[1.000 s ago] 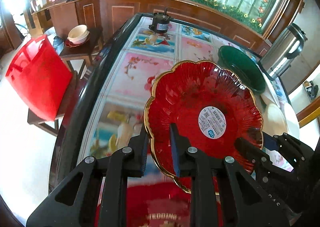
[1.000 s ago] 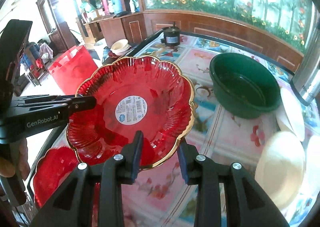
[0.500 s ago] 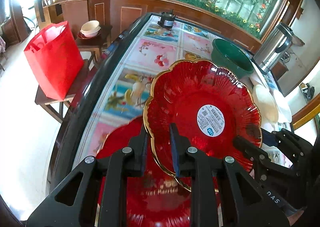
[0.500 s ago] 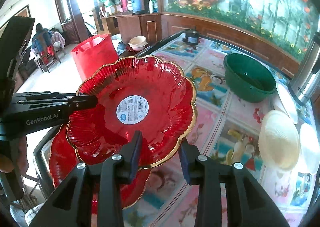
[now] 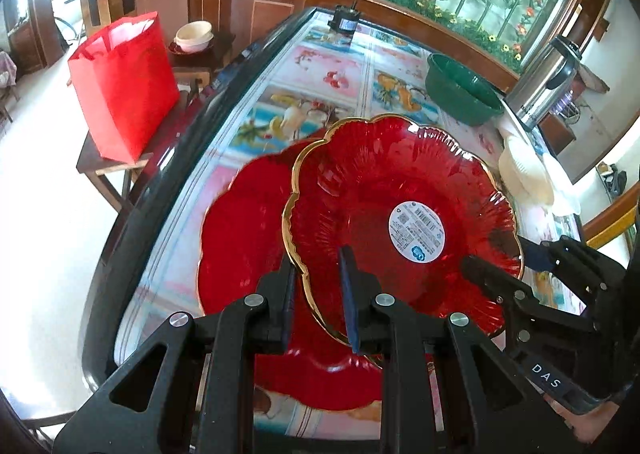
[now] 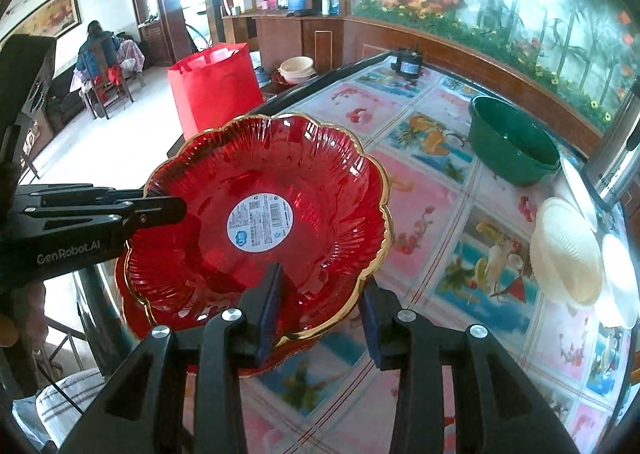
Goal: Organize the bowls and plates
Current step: 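Lower the smaller red plate onto the large red plate, open right gripper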
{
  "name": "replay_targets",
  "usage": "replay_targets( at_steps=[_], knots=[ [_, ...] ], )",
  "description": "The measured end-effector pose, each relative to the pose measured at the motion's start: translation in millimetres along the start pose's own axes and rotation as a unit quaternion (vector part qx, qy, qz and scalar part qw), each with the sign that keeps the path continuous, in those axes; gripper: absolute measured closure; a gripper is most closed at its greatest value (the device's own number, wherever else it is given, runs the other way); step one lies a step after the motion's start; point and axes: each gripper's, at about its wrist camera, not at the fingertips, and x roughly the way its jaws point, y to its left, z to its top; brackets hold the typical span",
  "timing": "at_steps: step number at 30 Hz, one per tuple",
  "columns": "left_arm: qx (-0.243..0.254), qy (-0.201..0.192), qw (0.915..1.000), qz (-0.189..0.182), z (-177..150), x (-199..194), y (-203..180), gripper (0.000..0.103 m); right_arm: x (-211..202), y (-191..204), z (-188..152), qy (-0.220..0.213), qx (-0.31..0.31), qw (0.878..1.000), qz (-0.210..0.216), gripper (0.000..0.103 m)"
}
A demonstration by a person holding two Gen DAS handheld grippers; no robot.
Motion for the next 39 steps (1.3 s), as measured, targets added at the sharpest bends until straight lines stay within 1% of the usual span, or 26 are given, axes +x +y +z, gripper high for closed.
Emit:
replay_targets(
  at_steps=[6,18,30,32,34,35,36,39],
  knots=[
    [-0.016,0.013,0.9998,-0.003,-11,9,11,0.083,7,11,-8,0.015,-0.012,1.0,0.003,0.063],
    [-0.026,0.029,0.9992,0.008,-22,25,25,0.083,27,23,-13,0.046,-0.031,0.998,0.009,0.063],
    [-0.02,0.014,0.9992,0.03,-23,26,28,0.082,38,23,-8,0.062,-0.028,0.997,0.023,0.062],
    [-0.02,0.011,0.9992,0.033,-23,26,27,0.082,38,25,-9,0.065,-0.027,0.997,0.03,0.056],
    [-0.017,0.007,0.9992,0.036,-23,26,26,0.081,37,27,-9,0.069,-0.03,0.997,0.03,0.055],
    [-0.016,0.006,0.9991,0.038,-24,26,26,0.081,37,28,-10,0.07,-0.033,0.997,0.029,0.051],
    [-0.012,0.004,0.9991,0.041,-24,26,25,0.08,36,30,-10,0.071,-0.036,0.996,0.031,0.05],
    [-0.005,0.003,0.9989,0.047,-25,26,24,0.08,33,31,-11,0.069,-0.042,0.996,0.023,0.046]
  ],
)
